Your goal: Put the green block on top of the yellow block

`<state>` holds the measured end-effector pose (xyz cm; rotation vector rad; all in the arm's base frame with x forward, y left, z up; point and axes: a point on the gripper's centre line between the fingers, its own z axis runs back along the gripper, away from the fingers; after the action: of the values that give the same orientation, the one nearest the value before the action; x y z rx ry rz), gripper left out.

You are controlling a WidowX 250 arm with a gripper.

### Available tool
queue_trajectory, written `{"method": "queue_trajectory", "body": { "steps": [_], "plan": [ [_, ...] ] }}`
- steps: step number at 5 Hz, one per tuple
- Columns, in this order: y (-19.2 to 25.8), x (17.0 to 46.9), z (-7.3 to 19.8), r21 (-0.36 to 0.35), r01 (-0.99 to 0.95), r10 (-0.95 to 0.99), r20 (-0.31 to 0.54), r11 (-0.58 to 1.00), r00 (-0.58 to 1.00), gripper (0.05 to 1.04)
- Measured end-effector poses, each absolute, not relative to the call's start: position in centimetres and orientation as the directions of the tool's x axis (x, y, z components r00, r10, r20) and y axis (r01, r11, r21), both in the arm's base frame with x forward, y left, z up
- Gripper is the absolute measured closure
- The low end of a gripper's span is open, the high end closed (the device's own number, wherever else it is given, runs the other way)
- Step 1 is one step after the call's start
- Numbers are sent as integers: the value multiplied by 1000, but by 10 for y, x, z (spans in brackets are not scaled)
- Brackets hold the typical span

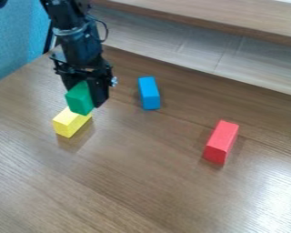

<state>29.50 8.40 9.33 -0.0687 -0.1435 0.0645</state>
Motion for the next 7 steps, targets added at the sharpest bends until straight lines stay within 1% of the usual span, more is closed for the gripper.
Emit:
{"method": "queue_trajectory", "body": {
  "steps": [1,2,5,6,7],
  "plan": [
    [96,294,93,-49,-71,78,154,996,985,483],
    [109,292,88,-39,-87,92,149,995,985,483],
    [128,297,62,-8,-112,112,101,994,989,483],
    [130,299,59,0,-112,112,97,994,989,483],
    [130,298,57,4,-110,109,89,994,990,396]
  ]
}}
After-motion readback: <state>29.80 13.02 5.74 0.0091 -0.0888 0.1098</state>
